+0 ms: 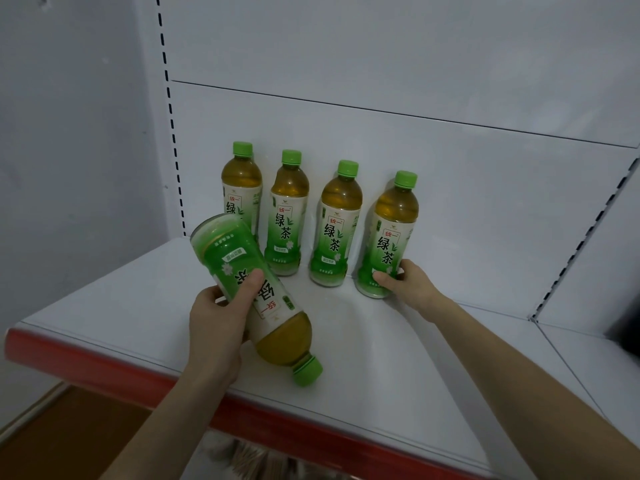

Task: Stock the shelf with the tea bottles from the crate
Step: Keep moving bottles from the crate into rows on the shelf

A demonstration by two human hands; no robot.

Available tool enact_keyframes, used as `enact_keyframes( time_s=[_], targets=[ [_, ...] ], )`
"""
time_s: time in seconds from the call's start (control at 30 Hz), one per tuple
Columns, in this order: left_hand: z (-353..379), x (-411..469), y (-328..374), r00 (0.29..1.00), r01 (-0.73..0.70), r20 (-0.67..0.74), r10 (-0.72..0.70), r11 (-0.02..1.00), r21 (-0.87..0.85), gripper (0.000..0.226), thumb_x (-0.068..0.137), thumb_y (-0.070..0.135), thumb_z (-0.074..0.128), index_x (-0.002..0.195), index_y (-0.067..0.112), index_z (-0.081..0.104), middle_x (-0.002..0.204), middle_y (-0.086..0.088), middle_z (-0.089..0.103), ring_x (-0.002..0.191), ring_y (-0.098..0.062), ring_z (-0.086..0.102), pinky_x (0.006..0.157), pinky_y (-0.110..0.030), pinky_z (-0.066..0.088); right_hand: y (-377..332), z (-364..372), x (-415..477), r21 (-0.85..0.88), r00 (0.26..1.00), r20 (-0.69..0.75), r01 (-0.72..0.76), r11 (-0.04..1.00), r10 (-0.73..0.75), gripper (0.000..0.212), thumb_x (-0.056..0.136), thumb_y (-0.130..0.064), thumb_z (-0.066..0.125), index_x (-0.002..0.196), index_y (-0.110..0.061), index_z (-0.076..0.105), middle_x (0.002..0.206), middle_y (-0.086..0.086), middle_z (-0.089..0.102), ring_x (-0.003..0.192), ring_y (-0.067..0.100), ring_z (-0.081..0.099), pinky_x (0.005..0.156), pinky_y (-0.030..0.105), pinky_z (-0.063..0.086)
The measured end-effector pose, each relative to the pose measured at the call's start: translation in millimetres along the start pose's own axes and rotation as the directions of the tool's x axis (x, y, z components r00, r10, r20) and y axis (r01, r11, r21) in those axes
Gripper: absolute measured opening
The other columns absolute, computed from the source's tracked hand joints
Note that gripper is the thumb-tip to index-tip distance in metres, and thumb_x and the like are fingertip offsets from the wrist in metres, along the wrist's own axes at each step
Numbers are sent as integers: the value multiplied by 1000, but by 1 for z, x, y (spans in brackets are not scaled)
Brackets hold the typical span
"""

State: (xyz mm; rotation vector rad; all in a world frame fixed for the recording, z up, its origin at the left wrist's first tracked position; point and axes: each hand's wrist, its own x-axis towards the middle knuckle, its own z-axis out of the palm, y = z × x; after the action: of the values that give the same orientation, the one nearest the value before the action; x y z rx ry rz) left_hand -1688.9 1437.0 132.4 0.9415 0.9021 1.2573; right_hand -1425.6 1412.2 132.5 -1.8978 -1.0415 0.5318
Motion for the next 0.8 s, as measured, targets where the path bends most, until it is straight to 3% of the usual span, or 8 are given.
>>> enact_keyframes(
  time_s=[0.1, 0.2, 0.27, 0.4, 0.5, 0.57, 0.67, 0.8],
  targets=[
    [2, -2, 2, 1000, 0, 23, 0, 1000, -13, 46, 79, 24, 67, 116, 0, 51, 96, -7, 64, 80, -15, 62, 59, -31, 50, -4, -1, -16, -179, 997, -64, -47, 983, 37, 66, 83, -33, 65, 132, 0, 35, 127, 11, 50, 112, 25, 50, 85, 29, 40],
    [7, -3, 5, 999, -9, 46, 10, 1000, -20, 47, 79, 24, 68, 116, 2, 51, 102, -9, 65, 83, -16, 63, 61, -30, 51, -19, -7, -46, -167, 970, -196, 110, 980, -142, 60, 84, -36, 62, 132, -5, 42, 130, 11, 52, 114, 22, 51, 88, 28, 41],
    [14, -5, 8, 997, 11, 70, -8, 999, -43, 45, 78, 25, 68, 114, 3, 52, 105, -11, 65, 88, -19, 64, 65, -33, 53, -36, -7, -76, -57, 972, -77, 218, 974, -222, 54, 81, -42, 62, 126, -13, 51, 120, 3, 59, 102, 12, 56, 84, 20, 45],
    [31, -13, 14, 986, 76, 159, -54, 987, -138, 40, 80, 21, 66, 113, 2, 55, 103, -10, 67, 91, -21, 66, 71, -37, 58, -55, 13, -126, -6, 938, 317, 149, 989, -140, 64, 68, -61, 61, 121, -26, 50, 106, -1, 66, 94, 11, 64, 82, 24, 51],
    [39, -16, 18, 968, 93, 245, -49, 980, -174, 37, 83, 18, 64, 115, 4, 57, 105, -10, 68, 93, -22, 66, 68, -34, 58, -53, 21, -137, 162, 959, 216, 151, 975, -184, 35, 74, -33, 71, 106, -28, 56, 91, 5, 70, 82, 19, 70, 74, 28, 54],
    [39, -16, 21, 941, 109, 335, -49, 981, -163, 37, 83, 21, 62, 118, 8, 57, 108, -8, 68, 99, -24, 65, 73, -37, 58, -53, 16, -140, 273, 976, 118, 143, 951, -181, 33, 73, -20, 72, 102, -26, 58, 91, 4, 70, 75, 18, 71, 70, 26, 55],
    [30, -9, 28, 899, 125, 434, -63, 985, -116, 43, 77, 37, 62, 115, 17, 57, 107, -5, 69, 99, -23, 65, 83, -43, 52, -49, 1, -142, 403, 986, 69, 113, 908, -153, 48, 62, -22, 77, 107, -16, 61, 89, 5, 71, 69, 18, 70, 64, 22, 56],
    [6, 16, 38, 872, 59, 490, 10, 990, -126, 60, 79, 36, 61, 132, 14, 43, 121, -11, 61, 93, -26, 68, 69, -39, 58, -39, -22, -146, 451, 992, 61, 70, 890, -109, 80, 31, -42, 90, 99, -10, 65, 74, 6, 72, 62, 18, 68, 59, 22, 56]
  ],
)
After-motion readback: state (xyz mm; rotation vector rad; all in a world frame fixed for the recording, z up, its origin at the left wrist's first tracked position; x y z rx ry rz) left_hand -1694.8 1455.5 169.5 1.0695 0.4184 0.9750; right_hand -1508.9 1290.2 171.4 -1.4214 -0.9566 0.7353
